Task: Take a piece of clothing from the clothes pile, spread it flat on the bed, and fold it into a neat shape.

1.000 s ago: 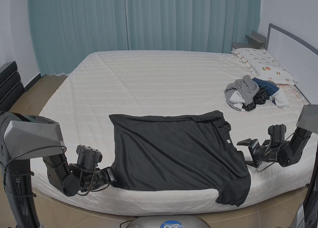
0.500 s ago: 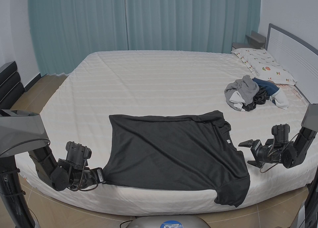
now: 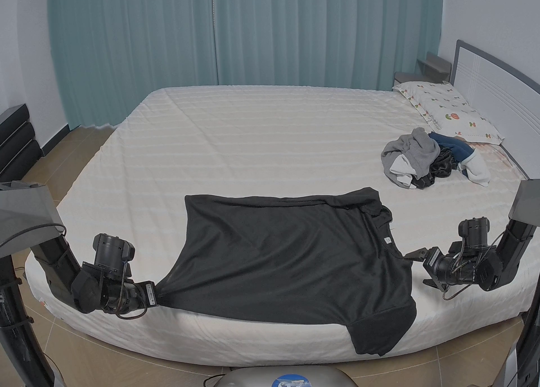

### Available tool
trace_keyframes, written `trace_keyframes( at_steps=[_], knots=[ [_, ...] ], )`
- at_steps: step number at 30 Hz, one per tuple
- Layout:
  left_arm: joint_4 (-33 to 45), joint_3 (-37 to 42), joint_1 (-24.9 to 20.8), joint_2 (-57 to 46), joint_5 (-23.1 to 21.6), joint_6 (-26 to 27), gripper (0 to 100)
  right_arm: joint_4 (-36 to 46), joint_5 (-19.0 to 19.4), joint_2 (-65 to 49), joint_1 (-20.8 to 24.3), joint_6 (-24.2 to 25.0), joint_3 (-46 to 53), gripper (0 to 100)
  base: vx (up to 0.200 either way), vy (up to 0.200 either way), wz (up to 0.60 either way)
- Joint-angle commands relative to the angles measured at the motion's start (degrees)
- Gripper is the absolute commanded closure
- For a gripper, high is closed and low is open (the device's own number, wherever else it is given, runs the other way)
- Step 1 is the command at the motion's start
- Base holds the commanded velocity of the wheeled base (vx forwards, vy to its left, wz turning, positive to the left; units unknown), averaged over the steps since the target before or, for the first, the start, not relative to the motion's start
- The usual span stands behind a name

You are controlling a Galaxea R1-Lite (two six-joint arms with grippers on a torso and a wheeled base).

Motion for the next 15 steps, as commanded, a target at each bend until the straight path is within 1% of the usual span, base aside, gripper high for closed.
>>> trace_keyframes(
  at_steps=[1,2,3,7,10,15],
  knots=[
    [2.81,-0.35,1.71,-1.81,0.09,1.57,100,-0.09,-3.13,3.27,2.13,-1.03,-0.63,0,0.0,0.0,0.0],
    [2.98,-0.35,1.79,-1.81,0.09,1.57,100,-0.09,-3.4,3.35,2.22,-1.12,-0.63,0,0.0,0.0,0.0],
    [5.0,-0.78,2.76,-2.78,0.09,2.45,100,-0.88,-4.8,3.88,3.01,-0.77,-1.25,0,0.0,0.0,0.0],
    [9.22,-1.31,3.29,-3.92,0.18,3.68,100,-4.31,-5.15,4.85,3.97,-0.77,-0.46,0,0.0,0.0,0.0],
    [10.98,-1.84,3.55,-4.28,0.53,4.21,100,-6.07,-5.51,5.73,4.33,-1.21,0.33,0,0.0,0.0,0.0],
    [12.04,-1.84,3.9,-3.57,3.25,5.44,100,-6.59,-5.59,5.99,4.85,-1.21,0.24,0,0.0,0.0,0.0]
  ],
)
